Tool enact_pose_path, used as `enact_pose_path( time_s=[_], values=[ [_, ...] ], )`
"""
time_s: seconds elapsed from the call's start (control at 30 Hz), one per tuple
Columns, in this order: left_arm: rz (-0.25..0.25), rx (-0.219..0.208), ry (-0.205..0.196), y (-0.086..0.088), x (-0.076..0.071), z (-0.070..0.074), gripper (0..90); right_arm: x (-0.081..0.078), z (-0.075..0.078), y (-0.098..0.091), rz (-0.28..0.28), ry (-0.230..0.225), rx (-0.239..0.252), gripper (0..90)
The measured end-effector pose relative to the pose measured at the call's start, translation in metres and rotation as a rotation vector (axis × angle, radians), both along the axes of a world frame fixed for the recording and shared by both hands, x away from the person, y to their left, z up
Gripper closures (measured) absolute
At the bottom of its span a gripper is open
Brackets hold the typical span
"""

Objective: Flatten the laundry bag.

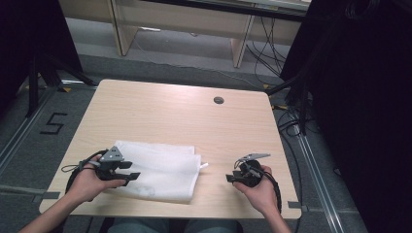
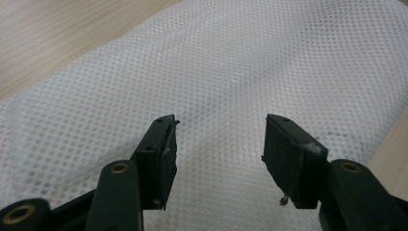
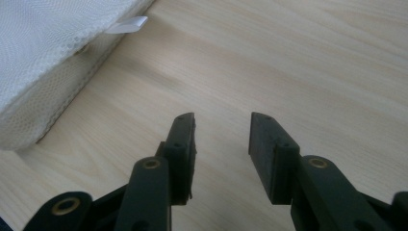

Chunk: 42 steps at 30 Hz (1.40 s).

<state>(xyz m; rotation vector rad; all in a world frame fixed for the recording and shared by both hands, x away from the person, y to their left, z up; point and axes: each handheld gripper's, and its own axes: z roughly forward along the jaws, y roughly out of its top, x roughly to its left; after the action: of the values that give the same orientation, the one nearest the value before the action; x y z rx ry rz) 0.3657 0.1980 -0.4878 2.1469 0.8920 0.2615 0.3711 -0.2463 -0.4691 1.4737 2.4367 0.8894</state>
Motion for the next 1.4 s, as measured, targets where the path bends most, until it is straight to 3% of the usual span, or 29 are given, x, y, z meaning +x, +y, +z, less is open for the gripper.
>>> enact_pose_path(
  time_s=[0.1, 0.2, 0.33, 0.4, 0.43, 0.47, 0.53, 0.57, 0.6, 0.63, 0.67, 0.77, 0.8, 0.83, 0.93, 0.97, 1.0, 1.03, 1.07, 1.13, 1.17, 1.2, 1.27, 1.33, 1.4],
  values=[
    [-0.023, 0.006, 0.016, -0.003, -0.001, -0.003, 45.8, 0.002, -0.004, -0.001, -0.008, -0.012, 0.021, 60.7],
    [-0.037, 0.012, 0.018, -0.006, -0.001, -0.002, 47.1, 0.003, -0.002, -0.002, -0.008, 0.007, 0.010, 60.6],
    [-0.049, -0.024, 0.021, -0.011, -0.005, -0.002, 49.0, 0.003, -0.003, -0.003, -0.016, 0.008, 0.014, 61.0],
    [-0.067, 0.000, 0.014, -0.010, -0.005, 0.000, 49.8, 0.003, -0.002, -0.003, -0.015, 0.008, 0.010, 61.0],
    [-0.055, -0.025, 0.015, -0.012, -0.006, 0.002, 50.2, 0.003, -0.001, -0.002, -0.020, 0.008, 0.008, 61.0],
    [-0.059, -0.004, 0.003, -0.009, -0.005, 0.004, 50.6, 0.005, 0.000, -0.004, 0.008, 0.008, 0.003, 60.9],
    [-0.019, 0.003, -0.011, -0.003, -0.005, 0.007, 51.3, 0.005, 0.004, -0.003, 0.002, -0.007, -0.007, 60.5],
    [-0.001, -0.007, -0.012, 0.001, -0.006, 0.008, 51.3, 0.005, 0.006, 0.000, -0.033, -0.009, -0.004, 60.2],
    [0.020, 0.004, -0.019, 0.006, -0.005, 0.009, 51.3, 0.005, 0.006, 0.003, -0.034, -0.032, 0.037, 59.8],
    [0.052, -0.011, -0.017, 0.009, -0.004, 0.009, 51.2, 0.005, 0.012, 0.004, -0.027, -0.001, 0.015, 59.3],
    [0.060, 0.011, -0.023, 0.012, -0.003, 0.010, 51.2, 0.006, 0.014, 0.005, 0.008, -0.010, 0.012, 59.0],
    [0.088, 0.046, -0.032, 0.019, -0.001, 0.011, 51.1, 0.008, 0.014, 0.016, -0.007, -0.029, 0.037, 58.4],
    [0.081, 0.078, -0.022, 0.024, 0.000, 0.013, 51.6, 0.009, 0.014, 0.019, 0.005, -0.026, 0.031, 58.3],
    [0.072, 0.078, -0.018, 0.024, -0.001, 0.013, 52.1, 0.011, 0.013, 0.022, 0.006, -0.034, 0.047, 58.3],
    [0.013, 0.039, 0.044, 0.017, -0.006, 0.012, 56.8, 0.017, 0.013, 0.032, 0.042, -0.026, 0.034, 58.3],
    [0.013, 0.039, 0.044, 0.017, -0.006, 0.012, 59.9, 0.017, 0.013, 0.032, 0.042, -0.026, 0.034, 58.3],
    [-0.029, 0.038, 0.064, 0.013, -0.008, 0.013, 62.8, 0.020, 0.013, 0.038, 0.054, -0.014, 0.025, 58.8],
    [-0.104, 0.042, 0.086, 0.004, -0.014, 0.015, 65.6, 0.020, 0.011, 0.042, 0.056, -0.028, 0.036, 58.9],
    [-0.104, 0.042, 0.086, 0.004, -0.014, 0.015, 68.7, 0.020, 0.011, 0.042, 0.056, -0.028, 0.036, 58.9],
    [-0.175, 0.076, 0.110, -0.009, -0.022, 0.013, 73.3, 0.016, 0.013, 0.045, 0.079, -0.012, 0.028, 59.0],
    [-0.199, 0.116, 0.107, -0.011, -0.022, 0.010, 75.9, 0.015, 0.010, 0.046, 0.088, -0.042, 0.048, 59.0],
    [-0.247, 0.192, 0.101, -0.011, -0.019, 0.008, 77.2, 0.013, 0.013, 0.044, 0.085, -0.010, 0.028, 59.0],
    [-0.234, 0.206, 0.110, -0.014, -0.018, 0.004, 79.8, 0.009, 0.013, 0.041, 0.074, -0.002, 0.030, 59.0],
    [-0.227, 0.245, 0.104, -0.022, -0.010, -0.005, 79.8, 0.007, 0.011, 0.039, 0.063, -0.017, 0.044, 59.0],
    [-0.225, 0.246, 0.098, -0.026, -0.006, -0.007, 80.6, 0.004, 0.010, 0.038, 0.052, -0.025, 0.052, 59.0]
  ],
)
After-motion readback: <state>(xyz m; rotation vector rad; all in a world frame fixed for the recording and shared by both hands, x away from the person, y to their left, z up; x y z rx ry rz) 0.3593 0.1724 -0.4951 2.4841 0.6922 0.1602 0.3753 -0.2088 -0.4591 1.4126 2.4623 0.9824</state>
